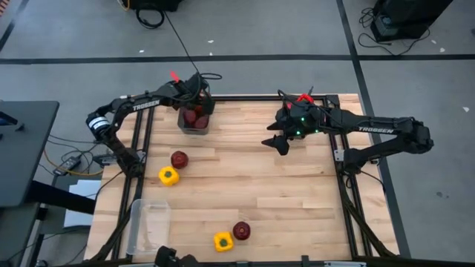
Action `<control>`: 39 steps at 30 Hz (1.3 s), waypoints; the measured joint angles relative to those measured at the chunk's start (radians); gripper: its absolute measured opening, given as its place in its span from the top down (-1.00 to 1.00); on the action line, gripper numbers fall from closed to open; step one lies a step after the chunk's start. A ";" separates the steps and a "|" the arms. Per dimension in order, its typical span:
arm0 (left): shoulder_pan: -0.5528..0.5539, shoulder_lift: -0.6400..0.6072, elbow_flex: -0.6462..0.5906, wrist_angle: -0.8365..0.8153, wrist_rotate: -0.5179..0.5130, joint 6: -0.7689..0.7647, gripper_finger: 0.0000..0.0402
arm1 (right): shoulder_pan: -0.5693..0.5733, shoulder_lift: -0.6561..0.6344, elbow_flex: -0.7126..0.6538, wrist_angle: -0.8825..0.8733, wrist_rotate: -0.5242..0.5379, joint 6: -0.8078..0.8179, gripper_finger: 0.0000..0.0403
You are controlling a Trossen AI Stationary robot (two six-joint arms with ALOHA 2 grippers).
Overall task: Sort produce into baskets
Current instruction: Put the red apple into the top left black transparent bin
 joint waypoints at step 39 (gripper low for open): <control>-1.031 -0.332 0.138 -0.128 -0.368 -0.123 -0.51 | 0.583 0.362 0.100 0.203 0.276 0.374 -0.65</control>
